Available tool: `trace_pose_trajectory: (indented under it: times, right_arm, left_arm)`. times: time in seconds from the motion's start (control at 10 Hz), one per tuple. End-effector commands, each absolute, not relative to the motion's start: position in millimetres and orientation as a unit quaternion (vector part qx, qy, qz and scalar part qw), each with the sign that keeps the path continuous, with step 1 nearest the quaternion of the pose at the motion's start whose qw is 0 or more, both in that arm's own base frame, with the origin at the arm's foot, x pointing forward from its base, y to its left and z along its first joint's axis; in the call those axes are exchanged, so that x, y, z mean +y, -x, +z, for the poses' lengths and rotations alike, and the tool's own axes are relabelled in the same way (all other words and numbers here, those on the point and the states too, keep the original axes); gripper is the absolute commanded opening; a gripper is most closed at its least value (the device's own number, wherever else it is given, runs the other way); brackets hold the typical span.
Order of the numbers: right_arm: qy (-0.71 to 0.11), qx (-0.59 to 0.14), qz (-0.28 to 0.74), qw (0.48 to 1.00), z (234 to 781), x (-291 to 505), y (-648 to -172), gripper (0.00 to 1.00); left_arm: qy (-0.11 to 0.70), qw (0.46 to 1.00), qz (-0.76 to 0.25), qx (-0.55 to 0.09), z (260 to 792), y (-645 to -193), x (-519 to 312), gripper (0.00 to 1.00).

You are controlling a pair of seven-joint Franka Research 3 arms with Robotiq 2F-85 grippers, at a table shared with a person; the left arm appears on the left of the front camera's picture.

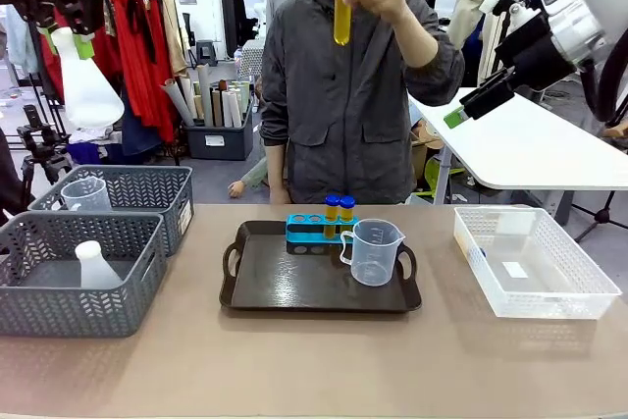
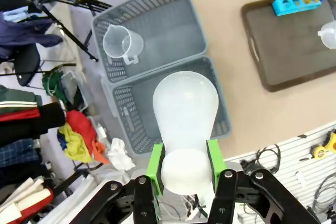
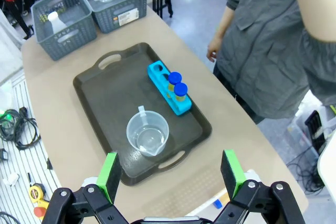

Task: Prepare the laboratory tools.
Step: Pick up one Small flask and place it on the Handle tray.

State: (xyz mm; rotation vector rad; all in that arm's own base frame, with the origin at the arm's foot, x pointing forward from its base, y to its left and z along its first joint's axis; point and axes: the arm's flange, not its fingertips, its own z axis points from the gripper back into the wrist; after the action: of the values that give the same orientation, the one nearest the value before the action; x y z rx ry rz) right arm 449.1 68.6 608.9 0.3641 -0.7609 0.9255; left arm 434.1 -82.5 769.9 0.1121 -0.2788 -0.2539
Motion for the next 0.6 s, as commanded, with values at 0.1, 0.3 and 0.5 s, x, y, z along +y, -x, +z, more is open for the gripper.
trace_pose_trajectory:
  times: [0.1, 0.3, 0.5]
  right_arm:
    - [-0.186, -0.363, 0.429, 0.806, 610.8, 69.2, -450.4, 1.00]
    - [-0.186, -0.363, 0.429, 0.806, 610.8, 69.2, -450.4, 1.00]
    - [-0.186, -0.363, 0.429, 0.806, 610.8, 69.2, -450.4, 1.00]
  left_arm:
    - [-0.056, 0.981, -0.126, -0.139, 769.9, -434.1, -82.5, 0.00]
    - [-0.071, 0.976, -0.162, -0.131, 773.9, -441.0, -128.2, 0.00]
    - [-0.053, 0.968, -0.197, -0.145, 774.3, -452.9, -175.0, 0.00]
